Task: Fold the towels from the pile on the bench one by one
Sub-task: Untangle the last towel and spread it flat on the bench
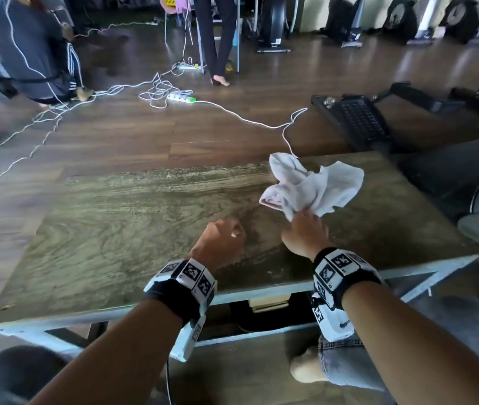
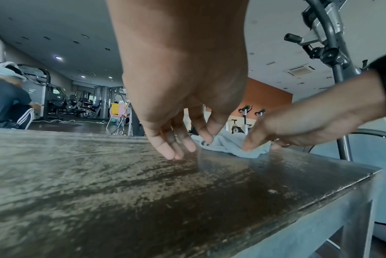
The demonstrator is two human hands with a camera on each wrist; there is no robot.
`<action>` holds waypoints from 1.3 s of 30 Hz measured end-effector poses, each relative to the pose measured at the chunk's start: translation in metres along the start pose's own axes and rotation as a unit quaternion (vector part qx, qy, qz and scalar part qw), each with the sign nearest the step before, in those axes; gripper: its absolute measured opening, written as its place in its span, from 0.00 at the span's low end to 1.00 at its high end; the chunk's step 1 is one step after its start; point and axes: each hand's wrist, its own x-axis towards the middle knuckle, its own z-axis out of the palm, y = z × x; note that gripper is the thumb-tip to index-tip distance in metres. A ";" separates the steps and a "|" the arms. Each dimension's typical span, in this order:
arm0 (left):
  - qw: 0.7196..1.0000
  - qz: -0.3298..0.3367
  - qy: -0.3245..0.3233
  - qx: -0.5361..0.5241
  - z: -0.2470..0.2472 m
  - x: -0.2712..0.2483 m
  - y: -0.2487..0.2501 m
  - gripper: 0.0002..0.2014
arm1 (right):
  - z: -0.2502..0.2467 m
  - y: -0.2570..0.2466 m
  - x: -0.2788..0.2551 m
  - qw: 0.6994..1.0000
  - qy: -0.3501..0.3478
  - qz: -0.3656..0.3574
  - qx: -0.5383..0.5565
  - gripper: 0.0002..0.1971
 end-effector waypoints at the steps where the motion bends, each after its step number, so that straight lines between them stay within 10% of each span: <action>1: 1.000 0.000 -0.002 0.005 0.001 0.001 0.002 0.10 | -0.003 -0.005 -0.001 0.999 -0.013 -0.026 0.013 0.21; 6: 0.994 0.067 -0.048 0.068 0.011 -0.006 0.004 0.31 | -0.006 -0.029 -0.016 0.938 -0.219 -0.172 0.206 0.07; 9: 0.991 0.013 -0.051 0.121 0.020 -0.013 -0.015 0.32 | 0.006 -0.023 -0.023 0.962 -0.044 -0.180 0.199 0.10; 12: 0.990 -0.029 0.005 0.136 0.008 -0.018 -0.031 0.25 | 0.013 -0.005 -0.023 0.982 0.144 -0.085 0.090 0.13; 17: 0.973 -0.095 0.077 0.195 -0.015 -0.029 -0.051 0.28 | 0.016 0.026 -0.031 0.987 0.049 0.152 -0.012 0.37; 21: 0.973 -0.097 0.095 0.188 -0.021 -0.040 -0.043 0.35 | 0.020 0.021 -0.036 0.993 0.089 0.073 0.002 0.14; 25: 0.992 0.061 0.088 0.070 -0.025 -0.045 -0.013 0.23 | 0.009 -0.013 -0.049 0.972 0.137 -0.085 0.169 0.03; 28: 0.992 0.113 0.050 -0.017 -0.028 -0.055 0.025 0.22 | -0.012 -0.046 -0.063 0.944 0.155 -0.126 0.262 0.05; 33: 0.976 0.020 0.174 -0.127 -0.039 -0.063 0.057 0.21 | -0.038 -0.069 -0.074 0.890 0.150 -0.141 0.407 0.03; 39: 0.974 0.024 0.184 -0.130 -0.060 -0.075 0.052 0.11 | -0.054 -0.056 -0.092 0.917 0.153 -0.203 0.308 0.17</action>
